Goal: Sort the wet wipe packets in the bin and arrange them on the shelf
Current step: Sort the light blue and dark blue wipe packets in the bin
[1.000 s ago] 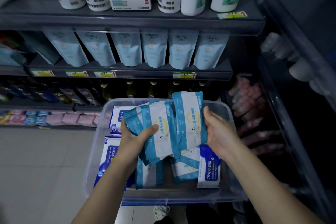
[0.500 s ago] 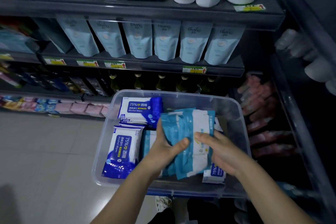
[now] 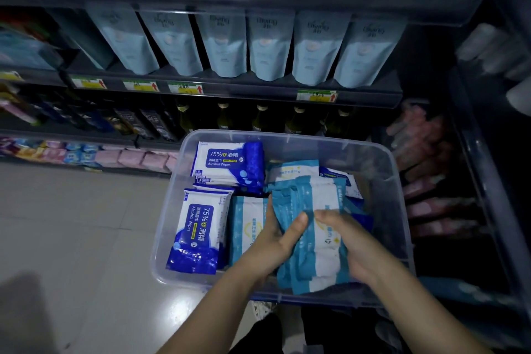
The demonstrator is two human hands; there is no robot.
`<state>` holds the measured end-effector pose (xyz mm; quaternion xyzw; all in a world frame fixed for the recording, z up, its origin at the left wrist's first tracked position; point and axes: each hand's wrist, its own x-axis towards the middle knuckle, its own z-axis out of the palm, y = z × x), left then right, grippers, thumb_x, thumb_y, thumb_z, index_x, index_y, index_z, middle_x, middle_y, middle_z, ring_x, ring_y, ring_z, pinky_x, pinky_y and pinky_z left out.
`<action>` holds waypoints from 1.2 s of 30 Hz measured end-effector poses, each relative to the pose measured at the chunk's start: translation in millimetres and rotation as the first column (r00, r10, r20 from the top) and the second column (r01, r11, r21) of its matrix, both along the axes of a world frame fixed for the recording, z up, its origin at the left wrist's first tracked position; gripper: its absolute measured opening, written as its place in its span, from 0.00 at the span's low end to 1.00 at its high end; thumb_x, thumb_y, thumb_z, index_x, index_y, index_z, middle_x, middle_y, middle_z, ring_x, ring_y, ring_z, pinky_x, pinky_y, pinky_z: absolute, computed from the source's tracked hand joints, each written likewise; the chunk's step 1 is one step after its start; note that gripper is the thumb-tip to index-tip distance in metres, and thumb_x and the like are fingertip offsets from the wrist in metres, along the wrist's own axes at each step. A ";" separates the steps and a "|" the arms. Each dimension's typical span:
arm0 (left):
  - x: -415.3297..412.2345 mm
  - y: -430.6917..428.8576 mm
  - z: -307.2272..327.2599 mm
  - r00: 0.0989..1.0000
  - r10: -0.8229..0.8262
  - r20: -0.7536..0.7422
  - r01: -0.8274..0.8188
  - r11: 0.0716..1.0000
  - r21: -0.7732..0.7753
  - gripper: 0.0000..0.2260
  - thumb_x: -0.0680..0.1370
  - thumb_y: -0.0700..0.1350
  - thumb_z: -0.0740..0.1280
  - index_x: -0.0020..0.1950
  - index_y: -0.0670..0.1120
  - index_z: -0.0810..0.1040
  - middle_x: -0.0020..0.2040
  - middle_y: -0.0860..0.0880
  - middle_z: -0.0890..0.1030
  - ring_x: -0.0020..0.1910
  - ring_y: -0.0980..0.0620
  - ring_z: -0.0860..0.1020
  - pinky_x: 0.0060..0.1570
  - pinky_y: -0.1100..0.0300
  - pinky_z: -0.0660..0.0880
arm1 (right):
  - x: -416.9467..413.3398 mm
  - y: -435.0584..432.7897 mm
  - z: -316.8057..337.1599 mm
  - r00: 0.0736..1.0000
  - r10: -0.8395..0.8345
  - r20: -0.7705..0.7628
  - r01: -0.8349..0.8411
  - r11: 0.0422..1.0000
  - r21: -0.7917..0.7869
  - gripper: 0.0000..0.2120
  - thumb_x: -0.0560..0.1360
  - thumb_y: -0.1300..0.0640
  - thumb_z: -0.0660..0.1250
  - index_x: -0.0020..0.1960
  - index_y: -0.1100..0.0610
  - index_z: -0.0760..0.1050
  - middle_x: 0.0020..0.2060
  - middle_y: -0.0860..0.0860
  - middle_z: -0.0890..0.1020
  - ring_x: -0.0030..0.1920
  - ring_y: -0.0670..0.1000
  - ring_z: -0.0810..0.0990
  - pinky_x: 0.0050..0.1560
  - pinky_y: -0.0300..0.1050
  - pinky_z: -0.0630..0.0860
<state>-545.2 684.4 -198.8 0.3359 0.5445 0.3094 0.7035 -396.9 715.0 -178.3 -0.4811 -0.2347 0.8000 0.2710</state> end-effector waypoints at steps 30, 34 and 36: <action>57.6 62.2 -57.3 0.800 0.539 -0.265 -0.593 0.641 -0.488 0.16 0.77 0.45 0.67 0.60 0.38 0.75 0.53 0.39 0.80 0.44 0.41 0.78 0.35 0.55 0.74 | 69.0 50.8 -7.7 0.933 -0.296 -0.203 0.298 0.954 -0.020 0.33 0.42 0.48 0.84 0.47 0.54 0.83 0.46 0.54 0.85 0.45 0.53 0.84 0.42 0.47 0.81; 59.9 77.3 -52.8 0.811 0.516 -0.275 -0.579 0.642 -0.503 0.16 0.77 0.47 0.68 0.60 0.39 0.74 0.46 0.41 0.77 0.36 0.44 0.75 0.33 0.55 0.74 | 78.0 48.6 -8.3 0.939 -0.288 -0.190 0.290 0.957 -0.014 0.37 0.41 0.48 0.84 0.49 0.54 0.82 0.48 0.55 0.84 0.47 0.54 0.84 0.43 0.49 0.81; 58.2 80.9 -53.5 0.841 0.459 -0.286 -0.540 0.679 -0.497 0.15 0.77 0.47 0.67 0.60 0.39 0.74 0.45 0.42 0.77 0.38 0.45 0.75 0.37 0.53 0.75 | 82.1 48.0 -6.6 0.938 -0.283 -0.203 0.290 0.957 0.008 0.34 0.42 0.48 0.84 0.47 0.53 0.84 0.48 0.55 0.84 0.47 0.54 0.84 0.42 0.49 0.81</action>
